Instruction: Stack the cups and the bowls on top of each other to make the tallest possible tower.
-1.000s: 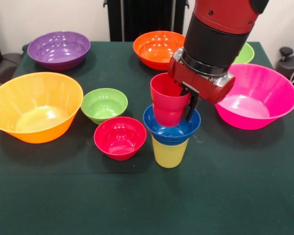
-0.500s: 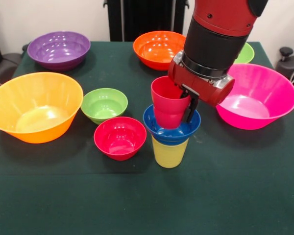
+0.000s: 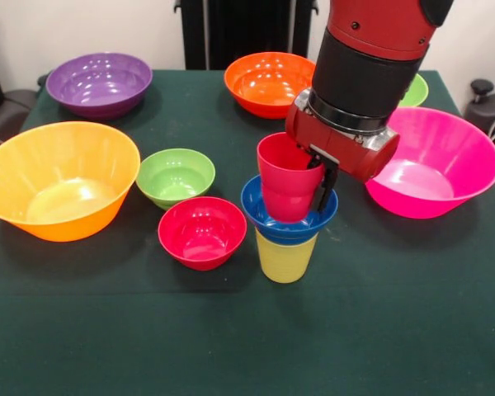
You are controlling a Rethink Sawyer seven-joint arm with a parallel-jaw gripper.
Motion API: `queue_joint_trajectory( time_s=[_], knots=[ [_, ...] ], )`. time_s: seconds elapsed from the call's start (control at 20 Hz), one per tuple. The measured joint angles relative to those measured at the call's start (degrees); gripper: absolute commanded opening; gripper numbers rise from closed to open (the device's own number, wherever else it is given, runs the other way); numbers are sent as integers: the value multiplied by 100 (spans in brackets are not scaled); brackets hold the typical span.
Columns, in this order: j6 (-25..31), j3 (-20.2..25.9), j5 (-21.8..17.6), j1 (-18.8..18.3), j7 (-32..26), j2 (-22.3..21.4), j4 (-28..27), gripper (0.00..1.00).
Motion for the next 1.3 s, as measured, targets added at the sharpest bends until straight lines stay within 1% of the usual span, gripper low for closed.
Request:
queue_joint_trajectory(
  time_s=[0.65,1.3],
  knots=[
    [-8,-14,68,10,0,1,1,0],
    [-400,-39,68,15,0,-1,55,0]
  ],
)
